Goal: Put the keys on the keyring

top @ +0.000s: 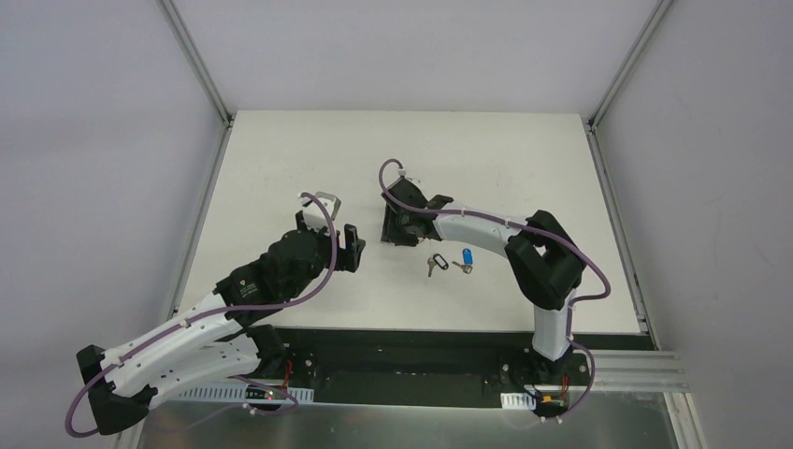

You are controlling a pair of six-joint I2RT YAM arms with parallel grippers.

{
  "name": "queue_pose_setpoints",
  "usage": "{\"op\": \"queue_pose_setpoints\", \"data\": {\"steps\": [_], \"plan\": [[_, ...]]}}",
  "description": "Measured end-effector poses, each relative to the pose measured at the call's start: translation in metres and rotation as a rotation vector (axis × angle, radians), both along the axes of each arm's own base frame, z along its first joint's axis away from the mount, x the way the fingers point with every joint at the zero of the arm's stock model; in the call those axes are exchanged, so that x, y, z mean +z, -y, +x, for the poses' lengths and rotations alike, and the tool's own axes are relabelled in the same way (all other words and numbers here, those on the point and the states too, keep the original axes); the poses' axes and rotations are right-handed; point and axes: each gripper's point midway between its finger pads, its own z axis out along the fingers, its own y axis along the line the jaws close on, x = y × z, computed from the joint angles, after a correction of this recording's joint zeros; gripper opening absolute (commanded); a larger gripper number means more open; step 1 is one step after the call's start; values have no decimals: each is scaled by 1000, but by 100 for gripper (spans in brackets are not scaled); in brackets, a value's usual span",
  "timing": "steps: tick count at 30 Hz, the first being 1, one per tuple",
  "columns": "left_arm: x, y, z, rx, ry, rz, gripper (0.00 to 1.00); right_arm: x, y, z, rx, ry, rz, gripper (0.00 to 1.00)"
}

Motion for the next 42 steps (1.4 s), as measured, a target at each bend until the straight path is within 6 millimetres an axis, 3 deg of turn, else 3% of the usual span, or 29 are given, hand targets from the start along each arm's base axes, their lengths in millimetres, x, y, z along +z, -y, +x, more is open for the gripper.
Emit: {"op": "queue_pose_setpoints", "data": {"steps": [11, 25, 32, 42], "plan": [[0, 1, -1, -4, -2, -4, 72, -12, -11, 1, -162, -94, 64, 46], [0, 1, -1, -7, -5, -4, 72, -22, 1, 17, -324, -131, 78, 47], [-3, 2, 0, -7, -10, 3, 73, -23, 2, 17, -335, -134, 75, 42], [-3, 2, 0, -7, -10, 3, 73, -27, 2, 14, -323, -147, 60, 24]]}}
